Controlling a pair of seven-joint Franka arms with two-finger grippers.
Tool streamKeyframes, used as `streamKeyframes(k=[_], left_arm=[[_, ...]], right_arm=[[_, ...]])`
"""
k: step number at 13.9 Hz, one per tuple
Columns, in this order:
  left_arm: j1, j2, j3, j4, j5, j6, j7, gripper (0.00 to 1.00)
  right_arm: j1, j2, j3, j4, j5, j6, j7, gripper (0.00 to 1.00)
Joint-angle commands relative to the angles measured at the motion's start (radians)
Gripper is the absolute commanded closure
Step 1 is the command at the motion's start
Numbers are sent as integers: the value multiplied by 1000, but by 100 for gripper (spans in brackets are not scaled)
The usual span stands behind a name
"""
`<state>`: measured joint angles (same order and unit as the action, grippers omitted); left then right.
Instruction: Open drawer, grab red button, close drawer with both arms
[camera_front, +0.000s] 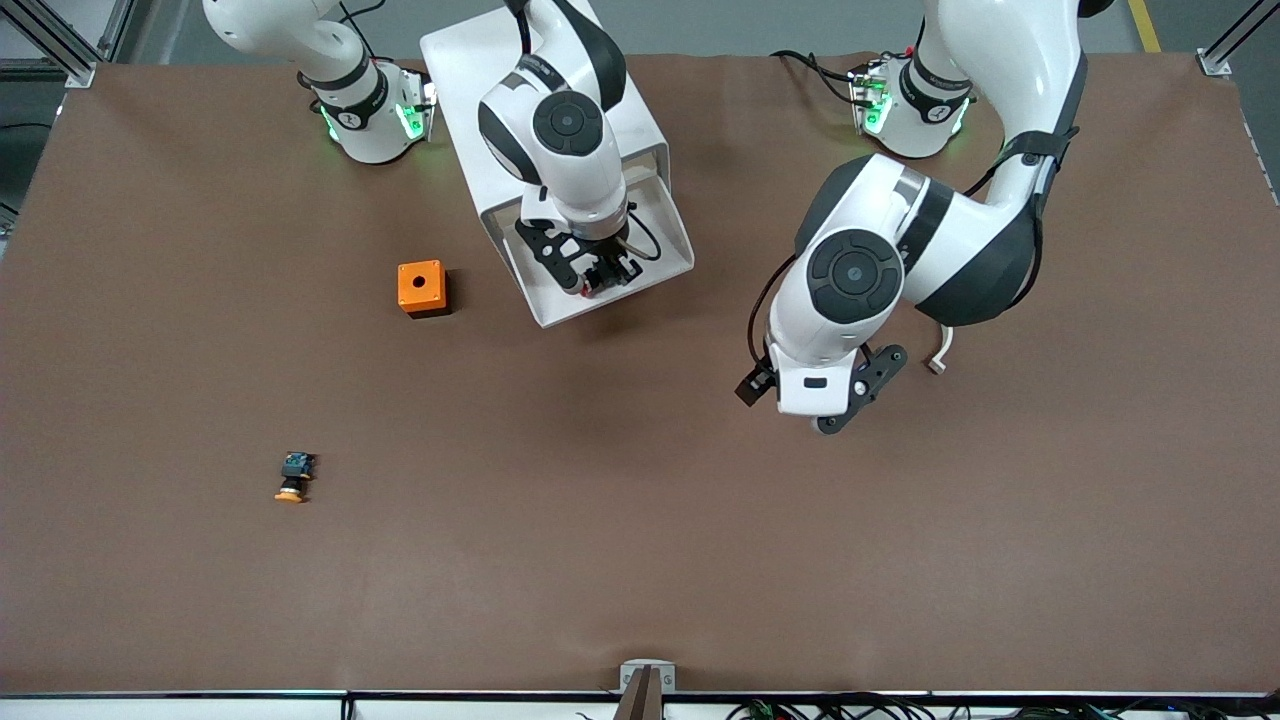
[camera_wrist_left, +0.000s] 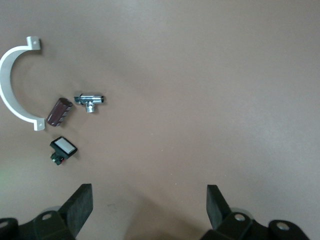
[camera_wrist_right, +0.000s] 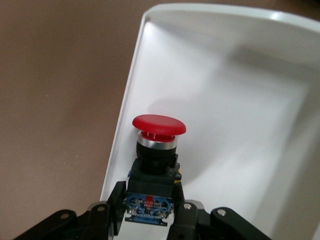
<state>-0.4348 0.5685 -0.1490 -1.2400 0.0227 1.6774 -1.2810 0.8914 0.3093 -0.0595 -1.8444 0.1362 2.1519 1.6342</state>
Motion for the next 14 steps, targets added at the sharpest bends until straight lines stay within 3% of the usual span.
streamKeyframes(k=[1,4,9,14], left_arm=[[4,-5,-6,-12,25,16,64,0],[4,-2,-4,-33,26,19,68,0],[2,-2,-6,-35,25,77,124,0],[-96,97,-4,-33,22,217,160,0]], right_arm=[[-37,-29,-9,98,-1,-134,-138,100],[-118,-22,-9,181,-3,-218,-385,100],[-303,-18,-11,186,-3,-218,-836,100],[-491,40,-9,182,-64,-193,-1161,100]])
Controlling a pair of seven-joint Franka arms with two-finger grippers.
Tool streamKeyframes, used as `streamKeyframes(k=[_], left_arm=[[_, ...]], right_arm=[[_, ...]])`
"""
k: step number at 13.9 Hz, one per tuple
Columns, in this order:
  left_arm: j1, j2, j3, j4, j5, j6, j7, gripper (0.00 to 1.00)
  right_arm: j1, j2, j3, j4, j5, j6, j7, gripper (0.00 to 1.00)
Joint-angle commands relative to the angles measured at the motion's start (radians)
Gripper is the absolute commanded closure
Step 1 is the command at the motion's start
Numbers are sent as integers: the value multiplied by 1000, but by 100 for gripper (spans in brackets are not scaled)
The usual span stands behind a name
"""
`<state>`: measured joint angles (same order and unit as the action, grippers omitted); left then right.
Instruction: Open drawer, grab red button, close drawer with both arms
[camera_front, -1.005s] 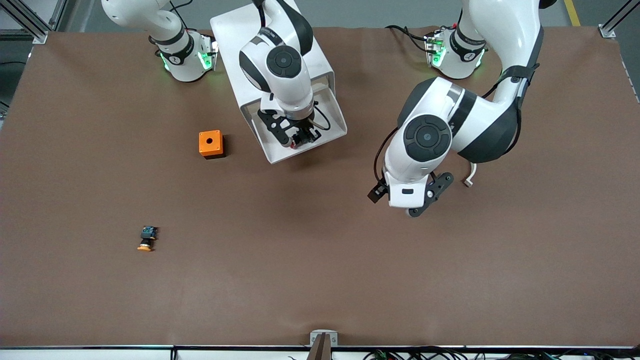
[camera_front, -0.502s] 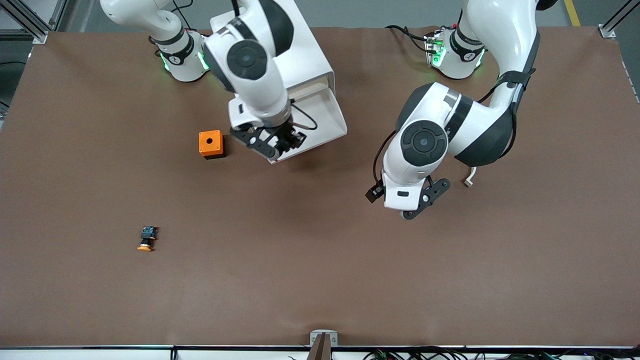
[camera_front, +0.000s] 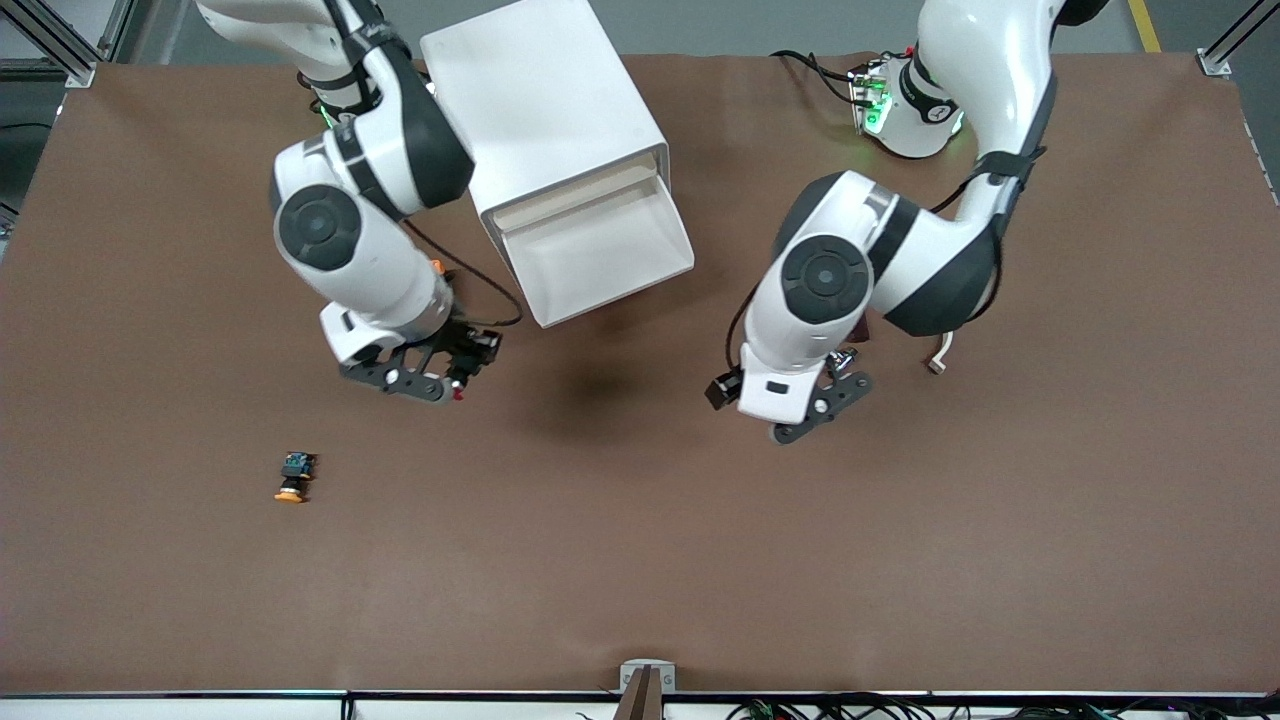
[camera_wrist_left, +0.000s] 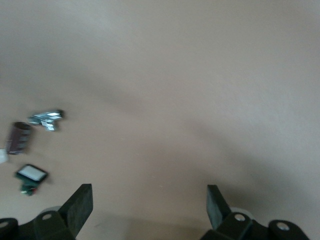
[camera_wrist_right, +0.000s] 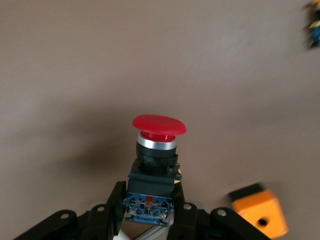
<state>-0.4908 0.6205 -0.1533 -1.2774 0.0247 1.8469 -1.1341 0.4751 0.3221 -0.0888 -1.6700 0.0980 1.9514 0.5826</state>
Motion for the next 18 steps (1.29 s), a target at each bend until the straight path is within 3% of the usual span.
streamKeyframes(k=[1,3,6,9,18], left_arm=[[-61,62,0,4,18,55,34,0],[-68,93,-2,4,9,55,137,0],[-112,110,-9,4,-19,55,140,0],[-155,113,-12,-3,-133,55,132,0],[-301,119,-14,-19,-255,43,-15,0]], right_arm=[[-107,37,20,7,-23,11,-168,100],[-142,64,20,3,-26,33,-242,100],[-220,109,20,-5,-24,95,-387,100],[-263,164,21,-5,-18,180,-487,100],[-326,321,21,-5,-15,371,-592,100]])
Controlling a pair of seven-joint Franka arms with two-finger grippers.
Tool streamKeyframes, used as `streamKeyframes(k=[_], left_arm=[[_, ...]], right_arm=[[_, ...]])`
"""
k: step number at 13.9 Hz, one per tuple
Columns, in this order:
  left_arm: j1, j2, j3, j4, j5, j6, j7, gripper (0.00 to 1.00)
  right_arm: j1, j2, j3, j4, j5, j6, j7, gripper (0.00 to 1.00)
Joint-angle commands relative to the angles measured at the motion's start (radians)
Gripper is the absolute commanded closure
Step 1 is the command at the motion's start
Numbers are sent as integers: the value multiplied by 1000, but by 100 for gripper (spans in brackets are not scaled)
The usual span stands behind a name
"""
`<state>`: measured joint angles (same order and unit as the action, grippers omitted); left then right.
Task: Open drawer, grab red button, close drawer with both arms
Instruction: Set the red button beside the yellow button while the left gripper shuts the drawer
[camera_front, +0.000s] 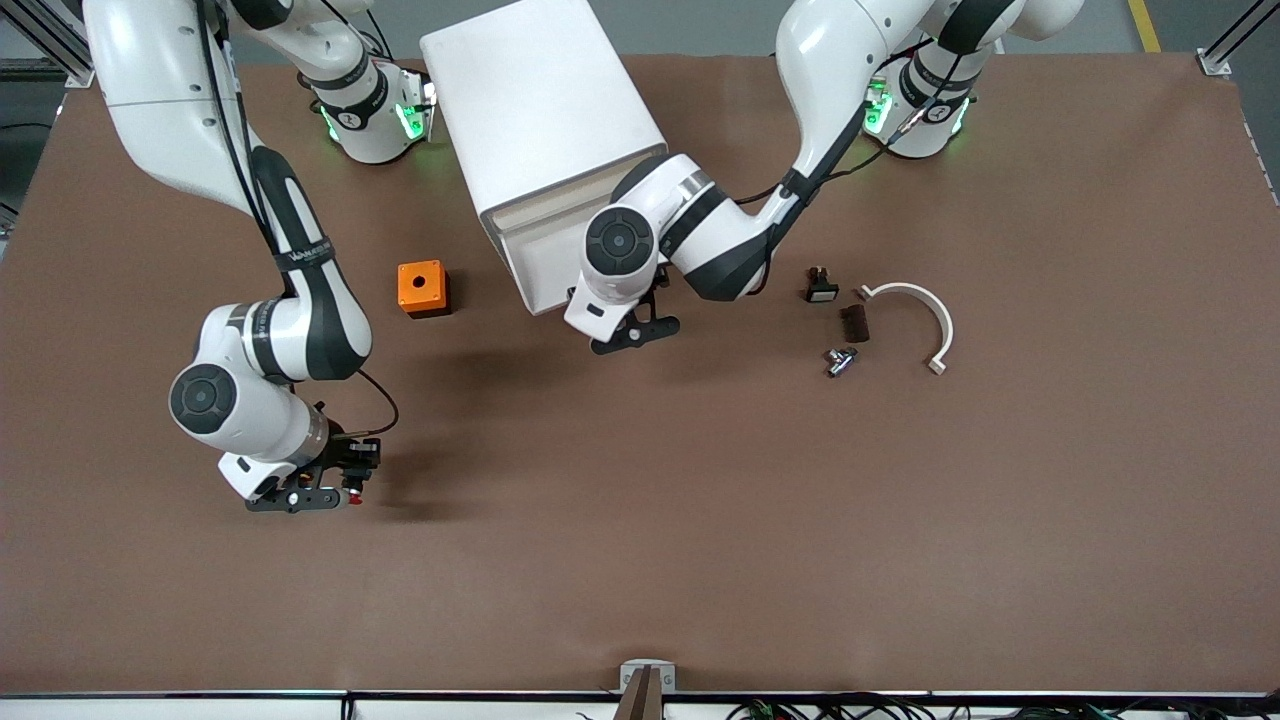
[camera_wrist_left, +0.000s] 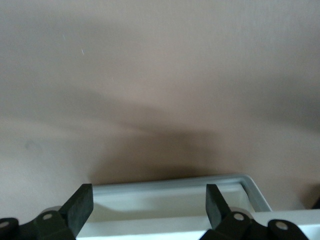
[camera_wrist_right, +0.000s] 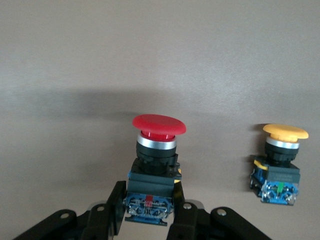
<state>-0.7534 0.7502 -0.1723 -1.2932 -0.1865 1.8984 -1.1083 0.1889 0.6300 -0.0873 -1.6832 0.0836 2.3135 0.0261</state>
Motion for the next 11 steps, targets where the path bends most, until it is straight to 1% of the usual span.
streamKeyframes(k=[1,3,5,7,8,9,10,11], left_arm=[[-55,-11,5,-5,-57,-8,-66,0],[-93,-6,5,-6,-86,-10,-111,0],[-104,-9,4,-18,-128,-8,-130,0],[-112,-6,4,-26,-160,-10,-137,0],[-118,-6,4,-40,-171,-10,-139,0],[-118,-6,4,-44,-174,-10,-140,0],[-112,-8,4,-44,-174,-10,-140,0],[-97,-17,10,-40,-172,-10,-140,0]], right_arm=[[-52,16,23,5,-1,9,-41,100],[-54,16,24,-24,2,27,-48,100],[-63,16,24,-70,10,84,-54,100],[-72,17,26,-76,10,87,-74,98],[-74,20,26,-76,13,87,-72,90],[-77,25,26,-75,31,87,-71,73],[-80,25,24,-72,62,86,-72,47],[-78,23,24,-69,68,83,-71,32]])
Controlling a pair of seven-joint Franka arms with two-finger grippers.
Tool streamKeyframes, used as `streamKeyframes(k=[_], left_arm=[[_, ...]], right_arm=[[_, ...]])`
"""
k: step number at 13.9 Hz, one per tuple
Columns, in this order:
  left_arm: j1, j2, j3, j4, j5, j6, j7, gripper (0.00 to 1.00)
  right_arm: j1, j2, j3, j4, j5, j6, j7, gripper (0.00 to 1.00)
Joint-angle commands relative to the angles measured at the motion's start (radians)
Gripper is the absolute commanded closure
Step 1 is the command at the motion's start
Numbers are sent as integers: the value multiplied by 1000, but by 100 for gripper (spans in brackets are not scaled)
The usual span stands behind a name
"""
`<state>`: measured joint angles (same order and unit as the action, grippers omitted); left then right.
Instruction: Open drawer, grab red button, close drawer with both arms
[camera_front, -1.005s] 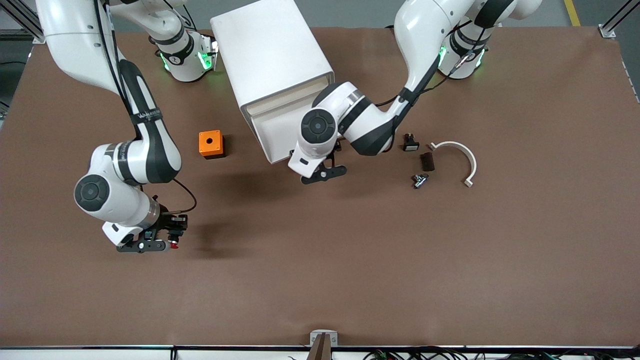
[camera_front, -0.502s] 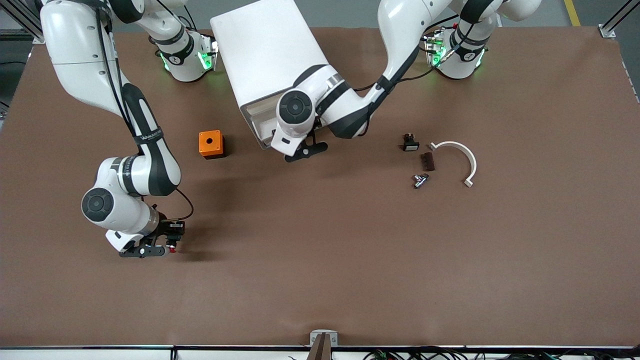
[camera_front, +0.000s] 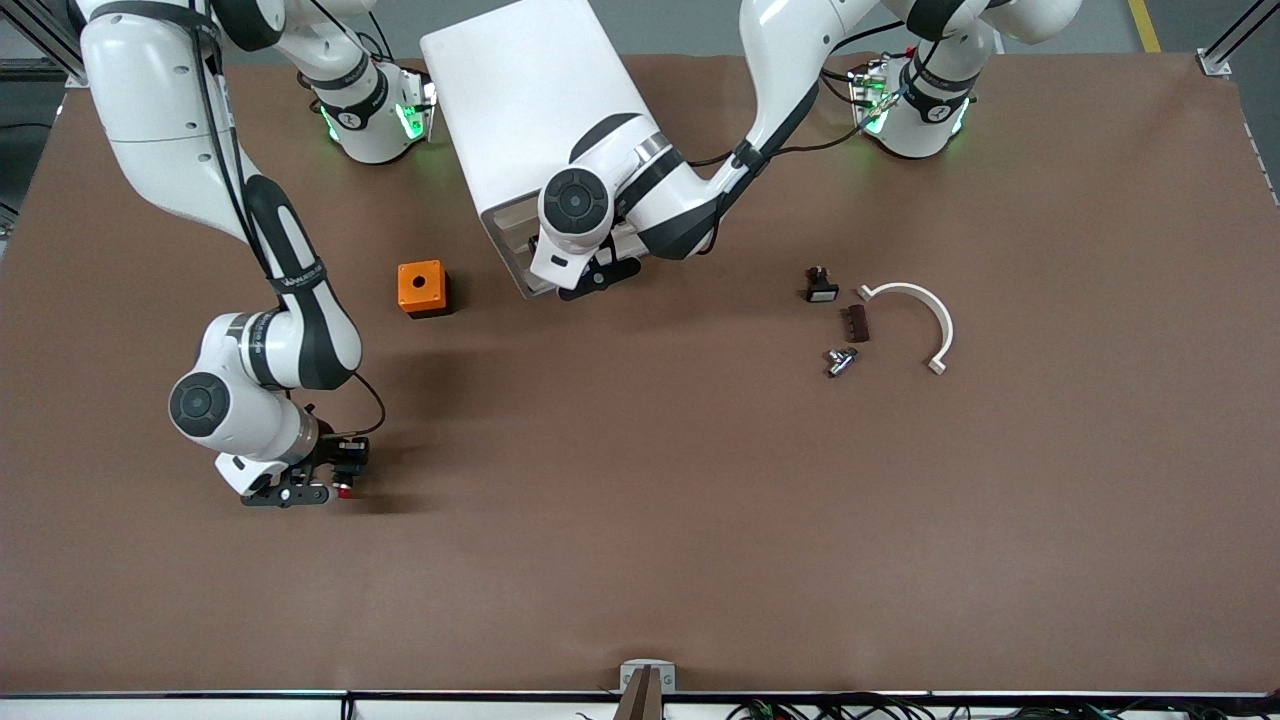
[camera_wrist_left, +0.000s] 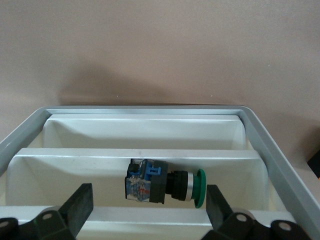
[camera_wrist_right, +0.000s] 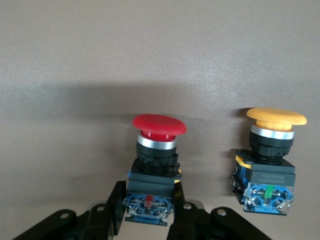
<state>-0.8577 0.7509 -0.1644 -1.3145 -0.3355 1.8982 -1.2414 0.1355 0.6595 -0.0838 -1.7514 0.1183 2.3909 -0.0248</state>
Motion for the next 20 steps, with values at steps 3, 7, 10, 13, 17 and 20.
streamKeyframes(k=[3,7,10,13,17,20], left_arm=[[159,-67,8,-11,-1,-10,5,0],[356,-182,11,-11,174,-62,8,0],[454,-260,10,-12,381,-117,29,0],[572,-356,10,-11,432,-191,194,0],[710,-479,10,-12,431,-361,503,0],[805,-528,8,-14,426,-398,687,0]], right_arm=[[-27,-20,16,32,29,-2,-24,0],[-17,-125,-34,38,11,-44,-12,0],[-27,-231,-42,38,-22,-139,-10,0],[-24,-332,-48,36,-23,-261,-4,0],[-22,-516,-51,38,-64,-444,25,0],[-19,-619,-45,76,-118,-576,43,0]])
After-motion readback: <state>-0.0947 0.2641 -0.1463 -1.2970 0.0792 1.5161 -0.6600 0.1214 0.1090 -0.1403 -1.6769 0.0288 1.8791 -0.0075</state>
